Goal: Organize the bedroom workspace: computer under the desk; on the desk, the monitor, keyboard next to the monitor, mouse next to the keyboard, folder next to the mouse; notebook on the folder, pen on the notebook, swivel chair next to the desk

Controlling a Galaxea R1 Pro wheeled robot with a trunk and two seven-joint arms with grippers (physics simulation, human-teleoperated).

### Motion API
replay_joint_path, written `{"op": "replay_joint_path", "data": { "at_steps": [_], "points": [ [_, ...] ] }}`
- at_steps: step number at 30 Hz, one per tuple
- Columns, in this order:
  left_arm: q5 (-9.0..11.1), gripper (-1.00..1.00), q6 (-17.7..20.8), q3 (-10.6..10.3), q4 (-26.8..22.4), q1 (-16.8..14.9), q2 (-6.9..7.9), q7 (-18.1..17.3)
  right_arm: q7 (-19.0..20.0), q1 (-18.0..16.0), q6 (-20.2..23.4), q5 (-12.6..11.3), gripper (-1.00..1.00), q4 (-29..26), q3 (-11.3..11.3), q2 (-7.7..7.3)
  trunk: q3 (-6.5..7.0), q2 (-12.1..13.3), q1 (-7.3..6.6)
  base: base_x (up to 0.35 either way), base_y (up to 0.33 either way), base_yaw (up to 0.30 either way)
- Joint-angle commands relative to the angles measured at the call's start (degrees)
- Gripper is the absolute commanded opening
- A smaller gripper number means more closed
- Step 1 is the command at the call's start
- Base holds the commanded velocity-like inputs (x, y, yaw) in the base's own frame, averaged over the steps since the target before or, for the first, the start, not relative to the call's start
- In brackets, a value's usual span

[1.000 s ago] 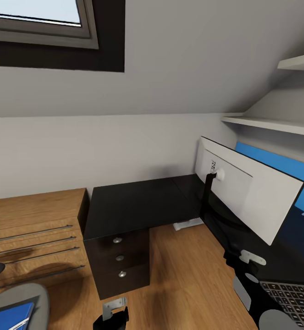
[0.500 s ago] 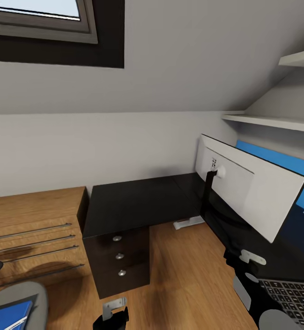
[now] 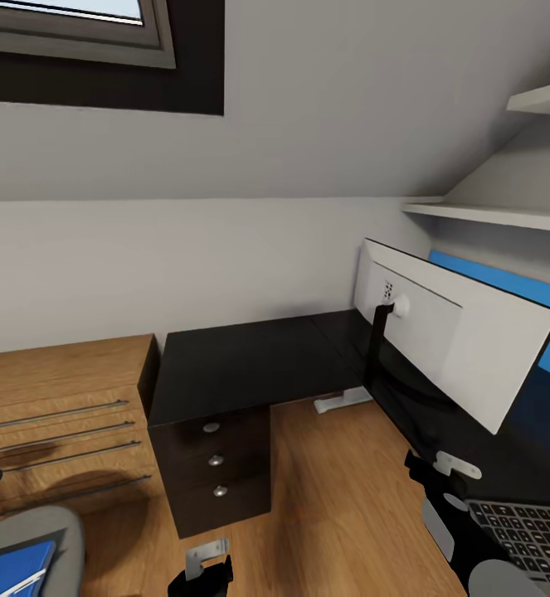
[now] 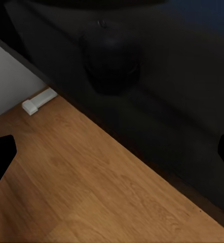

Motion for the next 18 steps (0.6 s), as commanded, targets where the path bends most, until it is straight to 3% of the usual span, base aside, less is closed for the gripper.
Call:
{"op": "replay_joint_path", "data": {
  "at_steps": [1, 18],
  "points": [
    [0.6, 1.00, -0.4, -0.4, 0.0, -0.1, 0.05, 0.4, 0.0, 0.0, -0.3, -0.6, 1.00, 0.0, 0.1, -0.01, -0.25, -0.5, 0.23, 0.000, 0.000, 0.000],
    [0.6, 1.00, -0.4, -0.4, 0.0, -0.1, 0.05, 0.4, -0.2, 0.0, -0.5, -0.5, 1.00, -0.1, 0.1, 0.11, -0.25, -0.5, 0.23, 0.000, 0.000, 0.000]
  ]
}}
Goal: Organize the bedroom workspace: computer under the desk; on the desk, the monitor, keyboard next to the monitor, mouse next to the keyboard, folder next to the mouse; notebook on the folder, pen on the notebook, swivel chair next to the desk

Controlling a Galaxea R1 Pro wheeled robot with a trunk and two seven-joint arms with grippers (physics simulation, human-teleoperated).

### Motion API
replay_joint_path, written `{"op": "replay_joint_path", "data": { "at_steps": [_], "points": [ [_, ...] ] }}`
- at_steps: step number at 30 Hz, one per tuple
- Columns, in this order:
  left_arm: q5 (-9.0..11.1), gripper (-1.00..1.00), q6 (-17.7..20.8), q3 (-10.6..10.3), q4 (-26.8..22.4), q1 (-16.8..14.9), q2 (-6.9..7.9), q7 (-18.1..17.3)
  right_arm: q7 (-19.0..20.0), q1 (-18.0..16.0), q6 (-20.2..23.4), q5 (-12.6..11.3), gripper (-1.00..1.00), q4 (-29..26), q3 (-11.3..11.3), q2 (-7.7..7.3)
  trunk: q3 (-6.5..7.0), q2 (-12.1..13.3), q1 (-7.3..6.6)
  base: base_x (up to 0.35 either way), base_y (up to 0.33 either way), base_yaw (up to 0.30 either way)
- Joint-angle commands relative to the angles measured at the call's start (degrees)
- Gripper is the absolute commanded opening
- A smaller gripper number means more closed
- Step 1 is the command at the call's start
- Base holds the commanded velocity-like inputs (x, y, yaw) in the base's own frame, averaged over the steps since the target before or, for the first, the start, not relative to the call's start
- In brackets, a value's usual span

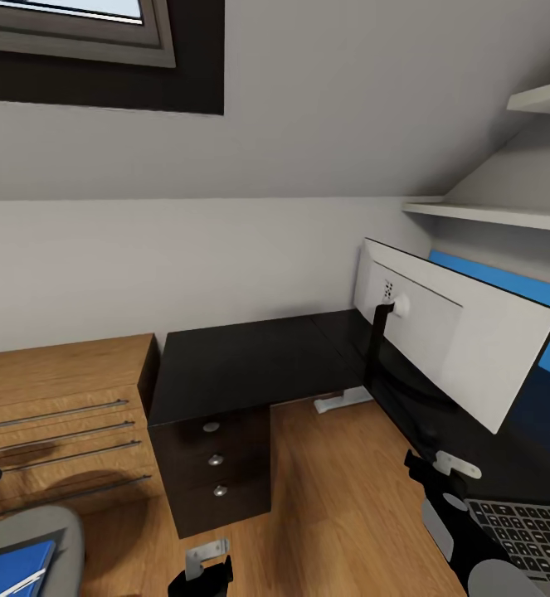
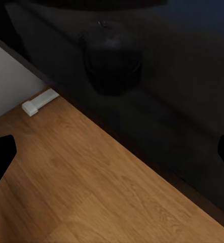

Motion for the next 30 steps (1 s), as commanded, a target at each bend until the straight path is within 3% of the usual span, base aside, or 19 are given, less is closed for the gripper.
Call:
{"op": "replay_joint_path", "data": {
  "at_steps": [1, 30],
  "points": [
    [0.6, 1.00, -0.4, -0.4, 0.0, -0.1, 0.05, 0.4, 0.0, 0.0, -0.3, -0.6, 1.00, 0.0, 0.1, 0.01, -0.06, 0.0, 0.00, 0.000, 0.000, 0.000],
    [0.5, 1.00, -0.4, -0.4, 0.1, -0.1, 0.05, 0.5, 0.0, 0.0, -0.4, -0.6, 1.00, -0.1, 0.0, -0.05, -0.06, 0.0, 0.00, 0.000, 0.000, 0.000]
  ]
}}
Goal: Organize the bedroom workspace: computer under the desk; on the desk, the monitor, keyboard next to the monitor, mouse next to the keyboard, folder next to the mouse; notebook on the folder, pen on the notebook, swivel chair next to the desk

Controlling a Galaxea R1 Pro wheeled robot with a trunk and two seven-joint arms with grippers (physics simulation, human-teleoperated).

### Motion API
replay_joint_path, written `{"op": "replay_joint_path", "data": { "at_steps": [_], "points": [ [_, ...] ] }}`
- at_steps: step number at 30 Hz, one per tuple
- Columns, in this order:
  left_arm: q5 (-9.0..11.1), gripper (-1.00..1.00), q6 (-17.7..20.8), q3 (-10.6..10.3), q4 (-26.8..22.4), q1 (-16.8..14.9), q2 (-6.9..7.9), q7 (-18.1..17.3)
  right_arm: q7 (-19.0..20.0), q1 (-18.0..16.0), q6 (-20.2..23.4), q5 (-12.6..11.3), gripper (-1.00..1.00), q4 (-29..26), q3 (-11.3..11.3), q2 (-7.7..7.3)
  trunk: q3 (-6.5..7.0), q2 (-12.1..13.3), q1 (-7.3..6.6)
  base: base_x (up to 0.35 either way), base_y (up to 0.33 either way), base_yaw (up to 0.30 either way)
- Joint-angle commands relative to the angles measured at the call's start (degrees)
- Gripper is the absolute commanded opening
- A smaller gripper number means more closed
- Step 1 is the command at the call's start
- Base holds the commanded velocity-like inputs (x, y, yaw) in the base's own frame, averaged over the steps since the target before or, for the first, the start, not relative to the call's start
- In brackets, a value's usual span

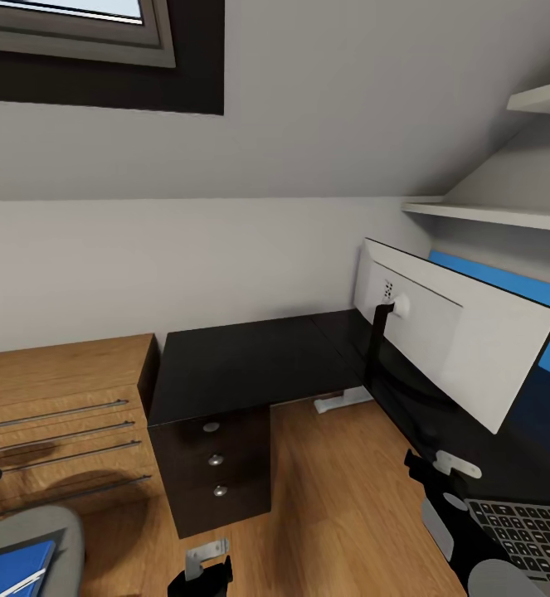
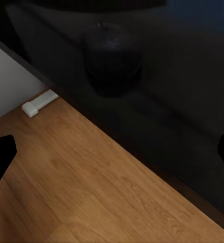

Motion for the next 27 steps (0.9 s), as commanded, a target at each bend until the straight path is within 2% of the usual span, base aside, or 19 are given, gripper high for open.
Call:
{"op": "replay_joint_path", "data": {
  "at_steps": [1, 27],
  "points": [
    [0.6, 1.00, -0.4, -0.4, 0.0, -0.1, 0.05, 0.4, 0.0, 0.0, -0.3, -0.6, 1.00, 0.0, 0.1, -0.03, -0.06, 0.0, 0.00, 0.000, 0.000, 0.000],
    [0.7, 1.00, -0.4, -0.4, 0.0, -0.1, 0.05, 0.4, -0.2, 0.0, 0.1, -0.7, 1.00, 0.1, 0.0, -0.09, -0.06, 0.0, 0.00, 0.002, 0.000, 0.000]
  ]
}}
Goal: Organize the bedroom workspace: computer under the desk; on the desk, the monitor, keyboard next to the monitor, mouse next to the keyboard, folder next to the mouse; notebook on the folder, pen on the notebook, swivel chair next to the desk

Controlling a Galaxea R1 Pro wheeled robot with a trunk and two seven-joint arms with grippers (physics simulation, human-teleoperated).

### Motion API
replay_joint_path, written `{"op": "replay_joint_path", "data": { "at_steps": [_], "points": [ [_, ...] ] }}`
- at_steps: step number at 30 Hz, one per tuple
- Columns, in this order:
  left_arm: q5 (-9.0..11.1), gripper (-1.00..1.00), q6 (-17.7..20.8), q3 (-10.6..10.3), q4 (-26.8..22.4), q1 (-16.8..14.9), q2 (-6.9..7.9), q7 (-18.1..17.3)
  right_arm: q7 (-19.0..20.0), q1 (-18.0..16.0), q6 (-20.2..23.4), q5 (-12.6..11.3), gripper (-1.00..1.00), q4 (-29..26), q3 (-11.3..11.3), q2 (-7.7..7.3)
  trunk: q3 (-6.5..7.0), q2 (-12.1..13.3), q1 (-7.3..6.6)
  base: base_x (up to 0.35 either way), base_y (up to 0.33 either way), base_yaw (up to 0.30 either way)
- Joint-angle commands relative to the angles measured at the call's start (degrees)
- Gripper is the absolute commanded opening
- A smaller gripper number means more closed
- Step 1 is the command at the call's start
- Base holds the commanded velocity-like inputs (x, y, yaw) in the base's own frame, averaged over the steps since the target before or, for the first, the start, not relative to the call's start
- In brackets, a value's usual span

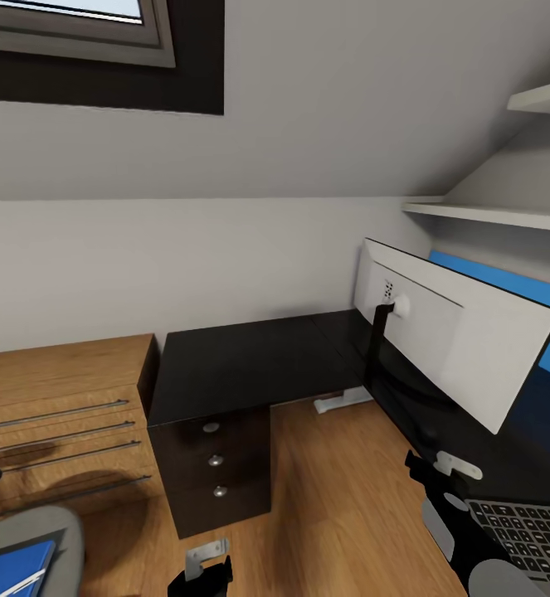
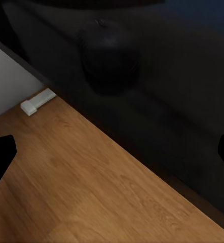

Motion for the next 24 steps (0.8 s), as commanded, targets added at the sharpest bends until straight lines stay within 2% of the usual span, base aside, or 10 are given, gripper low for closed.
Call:
{"op": "replay_joint_path", "data": {
  "at_steps": [1, 7, 24],
  "points": [
    [0.6, 1.00, -0.4, -0.4, 0.0, -0.1, 0.05, 0.4, 0.0, 0.0, -0.3, -0.6, 1.00, 0.0, 0.1, -0.01, -0.06, 0.0, 0.00, 0.084, 0.000, 0.000],
    [0.6, 1.00, -0.4, -0.4, 0.0, -0.1, 0.05, 0.4, 0.0, 0.0, 0.3, -0.6, 1.00, 0.0, 0.1, -0.01, -0.06, 0.0, 0.00, 0.125, 0.000, 0.000],
    [0.6, 1.00, -0.4, -0.4, 0.0, -0.1, 0.05, 0.4, 0.0, 0.0, 2.1, -0.5, 1.00, 0.0, 0.1, -0.16, -0.06, 0.0, 0.00, 0.020, 0.000, 0.000]
  ]
}}
